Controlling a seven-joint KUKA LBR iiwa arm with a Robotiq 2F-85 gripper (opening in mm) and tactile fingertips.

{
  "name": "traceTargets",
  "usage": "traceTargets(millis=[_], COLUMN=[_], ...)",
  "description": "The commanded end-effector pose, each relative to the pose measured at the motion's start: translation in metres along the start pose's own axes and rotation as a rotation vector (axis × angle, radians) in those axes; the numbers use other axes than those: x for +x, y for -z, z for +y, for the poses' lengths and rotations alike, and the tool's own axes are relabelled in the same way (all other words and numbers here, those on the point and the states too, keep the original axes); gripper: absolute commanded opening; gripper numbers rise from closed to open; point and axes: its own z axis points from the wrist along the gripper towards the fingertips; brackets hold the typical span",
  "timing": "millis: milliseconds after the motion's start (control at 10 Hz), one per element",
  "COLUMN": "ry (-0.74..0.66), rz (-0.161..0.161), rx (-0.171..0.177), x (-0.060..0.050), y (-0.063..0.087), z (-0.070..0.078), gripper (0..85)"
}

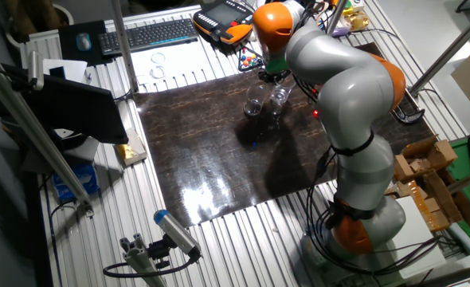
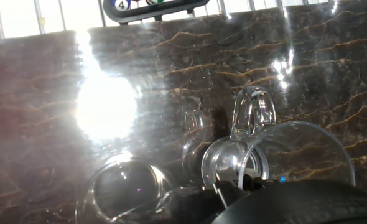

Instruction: Pour the water from one cup into another empty cup

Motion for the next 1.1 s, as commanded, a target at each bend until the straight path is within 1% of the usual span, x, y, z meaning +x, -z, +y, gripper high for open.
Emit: traceTargets(millis=[0,100,300,400,600,700,800,900,1000], ry=[0.003,0.012,0.033,0.042,0.042,0.023,0.001,-0.003,-0.002], rz=[0.0,-0.004,-0.04,-0.045,-0.046,-0.057,-0.081,-0.089,-0.091], rx=[0.003,0.009,-0.011,-0.015,-0.032,-0.036,-0.025,-0.021,-0.02], x=[0.0001,0.0001,0.0001,0.0001,0.0001,0.0001,0.0001,0.0001,0.0001], y=[0.0001,0.0001,0.0001,0.0001,0.0001,0.0001,0.0001,0.0001,0.0001], z=[-0.0001,-0.0001,-0.0001,-0.0001,-0.0001,-0.0001,-0.0001,-0.0001,-0.0001], gripper=[0.7,0.7,0.7,0.7,0.7,0.7,0.7,0.7,0.7])
